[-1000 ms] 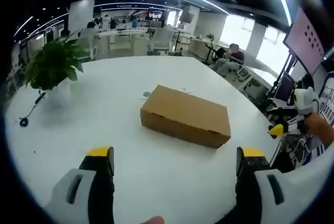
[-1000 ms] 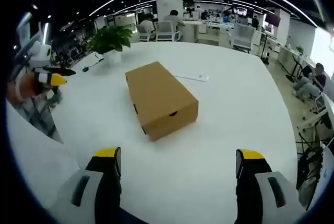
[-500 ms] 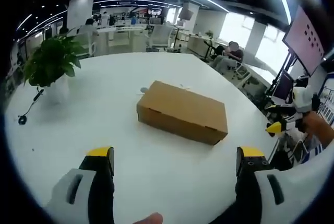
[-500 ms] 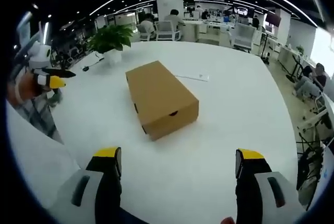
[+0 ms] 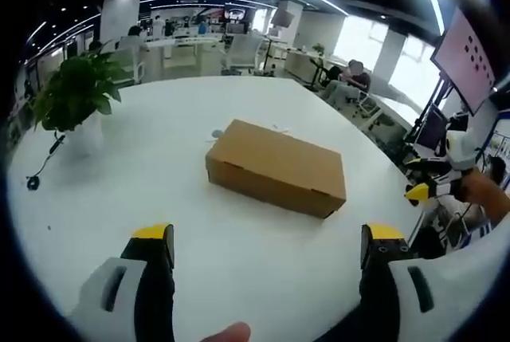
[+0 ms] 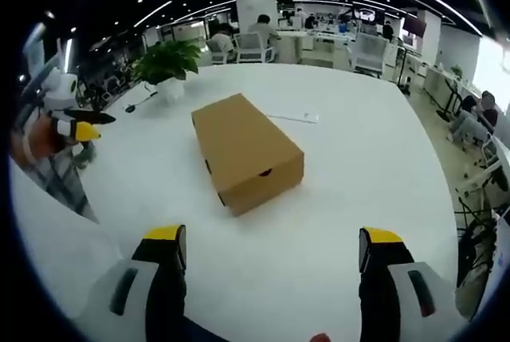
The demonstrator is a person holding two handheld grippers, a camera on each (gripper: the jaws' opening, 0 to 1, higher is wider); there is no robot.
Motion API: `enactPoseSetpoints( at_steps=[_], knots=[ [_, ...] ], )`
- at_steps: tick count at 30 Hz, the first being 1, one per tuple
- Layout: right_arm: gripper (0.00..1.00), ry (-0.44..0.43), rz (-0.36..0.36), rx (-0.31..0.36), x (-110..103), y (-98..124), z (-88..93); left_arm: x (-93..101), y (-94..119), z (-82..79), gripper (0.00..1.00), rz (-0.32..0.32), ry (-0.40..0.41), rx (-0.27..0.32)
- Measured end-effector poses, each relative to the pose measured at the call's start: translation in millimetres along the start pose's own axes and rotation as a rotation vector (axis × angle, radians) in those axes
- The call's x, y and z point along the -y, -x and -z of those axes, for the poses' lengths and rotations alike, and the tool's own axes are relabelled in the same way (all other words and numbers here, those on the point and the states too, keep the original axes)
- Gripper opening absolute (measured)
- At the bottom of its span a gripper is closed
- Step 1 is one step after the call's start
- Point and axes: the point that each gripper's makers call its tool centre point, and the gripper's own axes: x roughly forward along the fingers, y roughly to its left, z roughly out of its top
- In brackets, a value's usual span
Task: Operate the shoe box by opening the lid, removing the specified soft item, and placing it in the target area until the item is outside and the box remains undamaged.
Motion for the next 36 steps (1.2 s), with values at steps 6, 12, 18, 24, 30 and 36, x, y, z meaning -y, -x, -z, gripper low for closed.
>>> enactPoseSetpoints(
  at_steps=[6,12,18,24,30,36],
  knots=[
    [0.91,-0.005,-0.009,0.004,-1,-4,-2.5,-0.5,0,2.0,0.99,-0.002,0.006,-0.013],
    [0.91,-0.033,-0.022,0.017,-3,-9,-4.2,-1.3,0,-0.1,0.99,-0.005,0.006,-0.01],
    [0.9,-0.089,-0.048,0.041,-6,-23,-11.5,-0.3,-1,-2.5,0.99,-0.009,-0.012,-0.002],
    [0.9,-0.107,-0.06,0.05,-7,-30,-14.3,-1.8,1,-4.7,0.99,-0.016,-0.011,0.008],
    [0.92,-0.148,-0.082,0.093,-9,-38,-25.5,-1.8,1,-2.3,0.99,-0.016,-0.005,0.002],
    [0.92,-0.176,-0.095,0.094,-9,-45,-25.8,1.1,1,-5.2,0.99,-0.012,-0.031,0.012]
  ],
)
